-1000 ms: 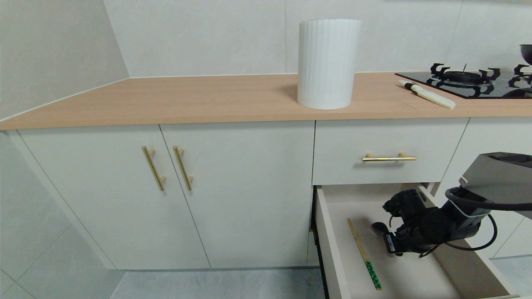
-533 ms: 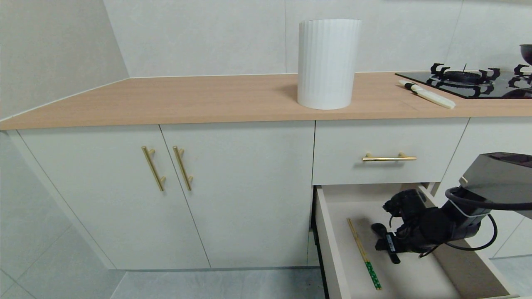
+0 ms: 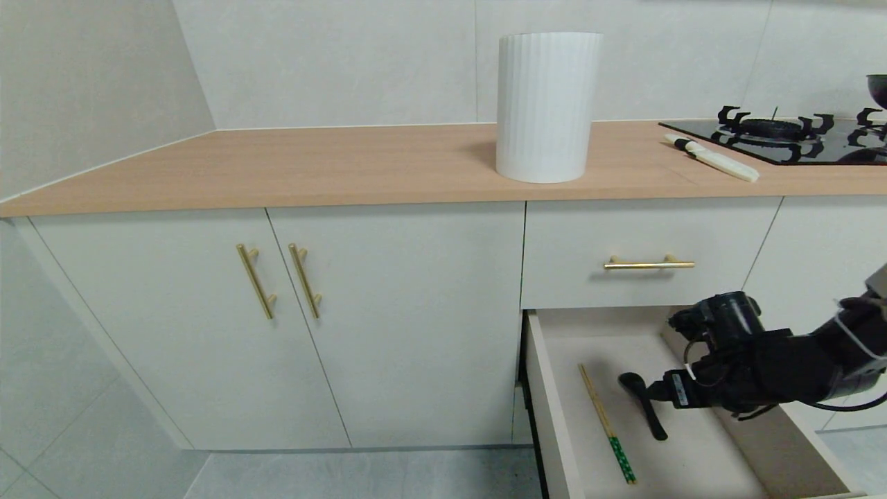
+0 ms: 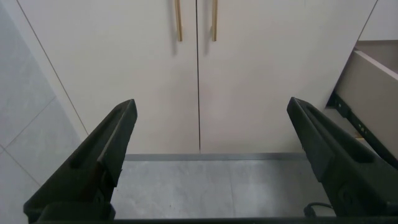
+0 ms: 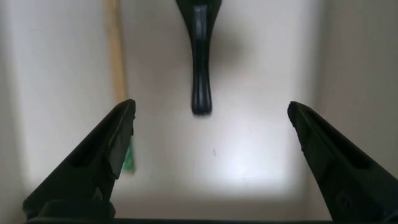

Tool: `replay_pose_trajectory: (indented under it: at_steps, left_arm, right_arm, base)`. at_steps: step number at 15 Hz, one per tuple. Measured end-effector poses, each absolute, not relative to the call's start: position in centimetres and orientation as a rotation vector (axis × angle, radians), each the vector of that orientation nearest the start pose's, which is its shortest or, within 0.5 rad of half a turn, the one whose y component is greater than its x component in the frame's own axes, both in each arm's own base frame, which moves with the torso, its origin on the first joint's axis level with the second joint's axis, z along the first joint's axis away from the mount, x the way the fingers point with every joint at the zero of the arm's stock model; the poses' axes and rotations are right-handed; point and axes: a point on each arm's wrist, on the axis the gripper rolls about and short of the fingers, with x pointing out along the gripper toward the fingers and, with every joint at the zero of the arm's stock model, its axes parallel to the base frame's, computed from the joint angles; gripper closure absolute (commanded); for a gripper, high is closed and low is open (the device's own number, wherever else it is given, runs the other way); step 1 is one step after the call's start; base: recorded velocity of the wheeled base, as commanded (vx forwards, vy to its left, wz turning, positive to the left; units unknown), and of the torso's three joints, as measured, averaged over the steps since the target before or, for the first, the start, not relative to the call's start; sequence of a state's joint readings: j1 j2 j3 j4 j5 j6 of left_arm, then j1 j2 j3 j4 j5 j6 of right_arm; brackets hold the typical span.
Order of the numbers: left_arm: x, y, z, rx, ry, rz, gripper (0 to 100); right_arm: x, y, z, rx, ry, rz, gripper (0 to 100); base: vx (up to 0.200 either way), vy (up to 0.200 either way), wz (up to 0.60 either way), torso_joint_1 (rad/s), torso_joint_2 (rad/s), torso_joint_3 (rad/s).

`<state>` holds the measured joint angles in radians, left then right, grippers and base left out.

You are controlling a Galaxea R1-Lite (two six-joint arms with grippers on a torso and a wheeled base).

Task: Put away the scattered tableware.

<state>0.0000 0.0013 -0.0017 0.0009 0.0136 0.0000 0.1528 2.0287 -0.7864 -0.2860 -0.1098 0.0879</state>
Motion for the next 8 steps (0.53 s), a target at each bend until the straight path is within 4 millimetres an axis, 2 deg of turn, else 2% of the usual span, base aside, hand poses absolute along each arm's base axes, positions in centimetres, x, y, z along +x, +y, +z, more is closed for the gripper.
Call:
replay_pose_trajectory:
  at_steps: [4,8]
  left_arm:
    - [-2.3,0.0,7.6,0.000,0.000,0.013,0]
    - [-2.3,0.0,7.6,0.000,0.000,0.013,0]
  right_arm:
    - [26.6,4.1,7.8,-0.039,0.916,0.012,0]
    - [22.8,3.5,10.5,-0.032,0.952,0.044,0]
  base:
    - [0.000,0.000,0.00,0.000,0.00,0.000]
    - [0.000,0.000,0.00,0.000,0.00,0.000]
